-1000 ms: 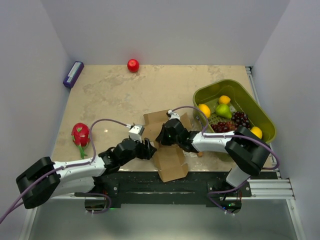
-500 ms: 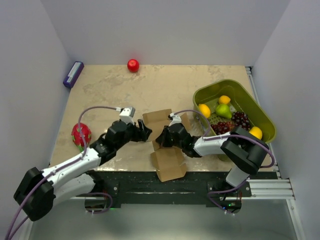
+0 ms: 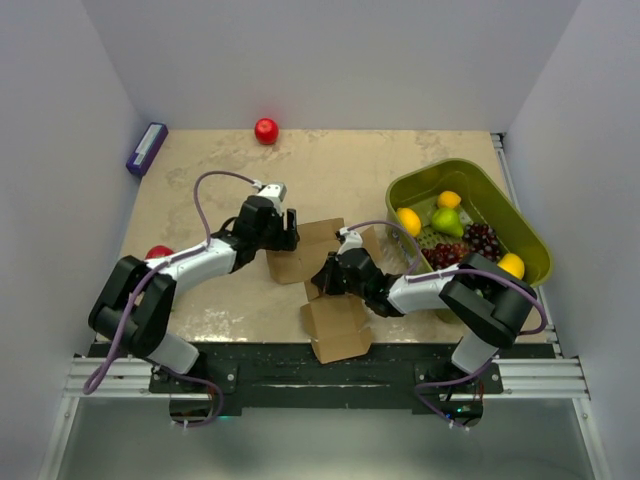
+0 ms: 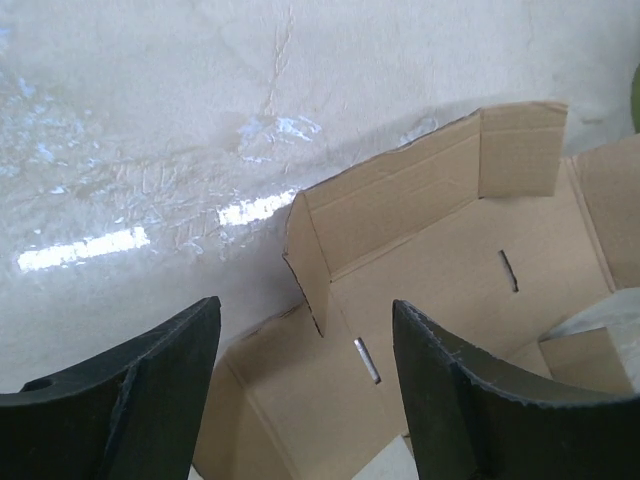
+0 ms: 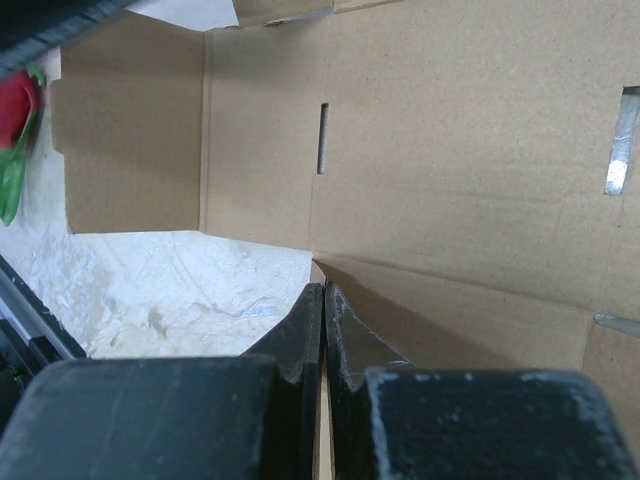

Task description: Fold the paper box

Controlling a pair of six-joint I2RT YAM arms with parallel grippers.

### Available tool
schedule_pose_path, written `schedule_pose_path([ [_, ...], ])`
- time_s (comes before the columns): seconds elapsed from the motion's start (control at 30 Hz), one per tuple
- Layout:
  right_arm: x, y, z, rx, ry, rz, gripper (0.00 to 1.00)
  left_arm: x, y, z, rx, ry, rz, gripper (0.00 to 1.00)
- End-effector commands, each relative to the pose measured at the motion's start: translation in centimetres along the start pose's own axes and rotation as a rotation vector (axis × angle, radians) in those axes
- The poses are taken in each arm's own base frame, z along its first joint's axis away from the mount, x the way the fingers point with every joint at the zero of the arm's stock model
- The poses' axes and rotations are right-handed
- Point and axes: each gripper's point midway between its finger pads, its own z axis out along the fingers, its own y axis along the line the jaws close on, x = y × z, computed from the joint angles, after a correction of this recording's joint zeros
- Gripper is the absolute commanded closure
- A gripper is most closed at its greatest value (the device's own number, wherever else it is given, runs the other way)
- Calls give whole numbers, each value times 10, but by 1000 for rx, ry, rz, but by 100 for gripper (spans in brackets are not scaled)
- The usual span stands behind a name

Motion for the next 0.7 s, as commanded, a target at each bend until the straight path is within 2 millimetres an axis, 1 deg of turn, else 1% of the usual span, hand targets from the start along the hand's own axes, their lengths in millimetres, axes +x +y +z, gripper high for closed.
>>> schedule_pose_path([
  [0.0, 7, -18, -1, 59, 2, -49, 99, -19, -12, 11, 70, -30, 22, 29],
  [0.03, 7, -18, -2, 58, 1, -51, 99, -20, -13, 14, 77, -32, 16, 34],
  [0.07, 8, -19, -1, 59, 4, -52, 99, -15, -14, 19, 89, -15, 15, 36],
  [0.1, 7, -19, -1, 59, 2, -53, 99, -15, -14, 22, 94, -17, 13, 39],
  [0.13, 8, -18, -1, 58, 5, -54, 99, -13, -13, 24, 95, -10, 12, 44],
  [0.2, 6, -18, -1, 57, 0, -54, 99, -9, -14, 29, 102, 7, 17, 51],
  [0.23, 7, -18, -1, 57, 2, -57, 99, -9, -15, 31, 106, 3, 18, 60],
  [0.3, 5, -19, -2, 64, -4, -56, 99, -8, -15, 33, 110, 2, 23, 71],
  [0.33, 6, -20, -1, 68, -4, -58, 99, -9, -16, 34, 115, -4, 28, 80],
  [0.4, 5, -22, -1, 78, -10, -63, 98, -9, -16, 35, 123, -8, 46, 88],
  [0.43, 5, -24, -1, 83, -12, -68, 98, -11, -18, 36, 134, -16, 58, 96],
  [0.47, 4, -25, -1, 89, -18, -71, 98, -11, -20, 35, 148, -18, 63, 99],
  [0.53, 5, -30, 0, 105, -20, -85, 97, -16, -26, 31, 181, -43, 71, 100],
  [0.57, 5, -30, -1, 109, -19, -89, 97, -12, -27, 29, 189, -44, 73, 100],
  [0.6, 5, -30, 0, 110, -17, -91, 96, -17, -31, 27, 205, -73, 79, 100],
  [0.63, 4, -29, -1, 106, -16, -90, 95, -24, -34, 21, 217, -105, 97, 100],
  [0.67, 4, -28, -2, 106, -10, -88, 92, -20, -32, 18, 216, -111, 106, 100],
])
